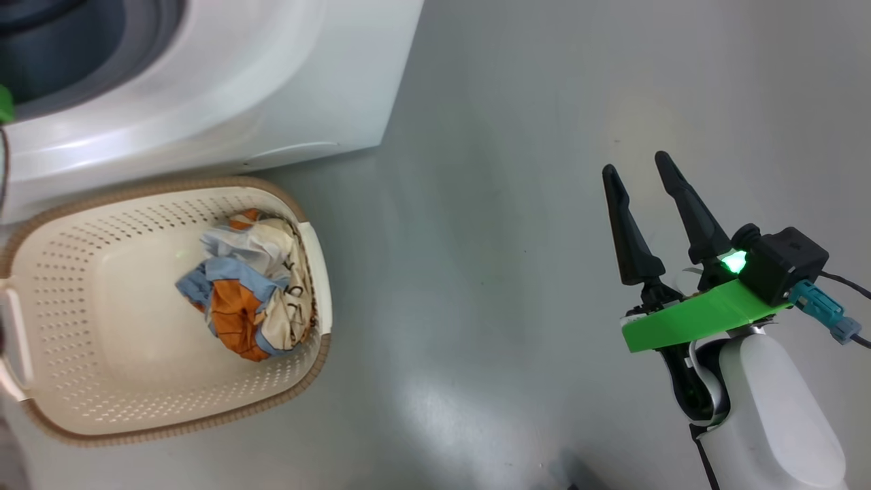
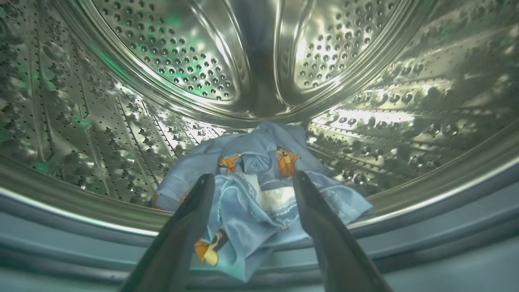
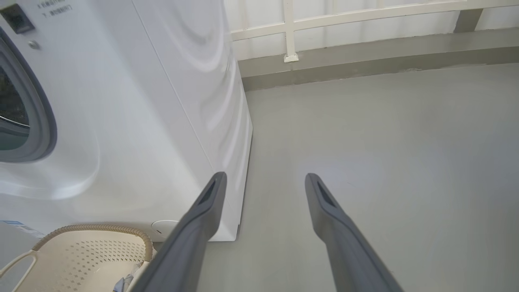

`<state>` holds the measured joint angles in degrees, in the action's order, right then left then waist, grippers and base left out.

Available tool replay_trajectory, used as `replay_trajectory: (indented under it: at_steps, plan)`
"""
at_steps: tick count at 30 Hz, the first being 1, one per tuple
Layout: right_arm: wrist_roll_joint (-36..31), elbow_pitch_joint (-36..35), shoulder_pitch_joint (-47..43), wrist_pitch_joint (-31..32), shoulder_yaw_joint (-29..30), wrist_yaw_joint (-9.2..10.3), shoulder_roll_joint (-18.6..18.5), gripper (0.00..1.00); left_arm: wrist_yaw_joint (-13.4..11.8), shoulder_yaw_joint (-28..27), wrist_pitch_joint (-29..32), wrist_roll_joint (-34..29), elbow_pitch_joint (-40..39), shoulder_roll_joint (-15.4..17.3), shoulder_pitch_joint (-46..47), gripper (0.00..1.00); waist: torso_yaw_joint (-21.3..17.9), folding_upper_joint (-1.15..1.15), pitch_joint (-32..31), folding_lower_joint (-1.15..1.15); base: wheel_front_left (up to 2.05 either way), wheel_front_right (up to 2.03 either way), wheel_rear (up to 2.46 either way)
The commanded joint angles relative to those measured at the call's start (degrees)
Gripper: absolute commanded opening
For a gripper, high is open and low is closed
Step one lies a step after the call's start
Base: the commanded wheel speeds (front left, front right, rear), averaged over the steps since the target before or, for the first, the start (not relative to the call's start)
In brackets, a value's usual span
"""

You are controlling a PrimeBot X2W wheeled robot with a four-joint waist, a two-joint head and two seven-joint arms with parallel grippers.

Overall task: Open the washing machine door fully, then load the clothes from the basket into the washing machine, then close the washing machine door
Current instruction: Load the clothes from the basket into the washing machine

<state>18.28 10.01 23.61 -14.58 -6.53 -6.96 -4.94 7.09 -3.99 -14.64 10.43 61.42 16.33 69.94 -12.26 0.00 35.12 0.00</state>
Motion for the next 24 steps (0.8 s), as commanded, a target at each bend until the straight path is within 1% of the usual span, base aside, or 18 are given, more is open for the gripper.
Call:
replay_trajectory:
  at_steps: [1,5,10,18,24]
  plan:
    - [0.4,-1.1,-1.7,-0.4,-0.8,-0.53,-0.3,1.0,0.2,-1.3,-0.3,0.8,-3.8,2.0,-3.0,1.0,0.8,0.0,-1.0,0.0,0.0,0.0,0.0]
    - [0.2,-1.0,-2.3,-0.4,-0.5,-0.53,-1.1,1.0,0.3,-3.5,-0.3,1.7,-12.5,0.2,-10.5,1.0,1.6,0.0,-2.5,0.0,0.0,0.0,0.0]
    - [0.1,-0.8,-3.5,-0.4,-0.1,-0.53,-2.2,1.0,0.3,-5.9,-0.3,1.6,-20.9,-2.3,-18.7,1.0,2.5,0.0,-5.0,0.0,0.0,0.0,0.0]
    - [0.0,-0.3,-5.9,-0.4,0.3,-0.53,-3.9,1.0,0.4,-7.4,-0.4,-0.1,-30.0,-5.7,-29.3,1.0,4.0,0.0,-9.5,0.0,0.0,0.0,0.0]
    - [-0.1,-0.1,-8.5,-0.4,0.7,-0.53,-5.1,1.0,0.4,-7.5,-0.4,-0.9,-35.7,-7.5,-37.6,1.0,4.9,0.0,-13.7,0.0,0.0,0.0,0.0]
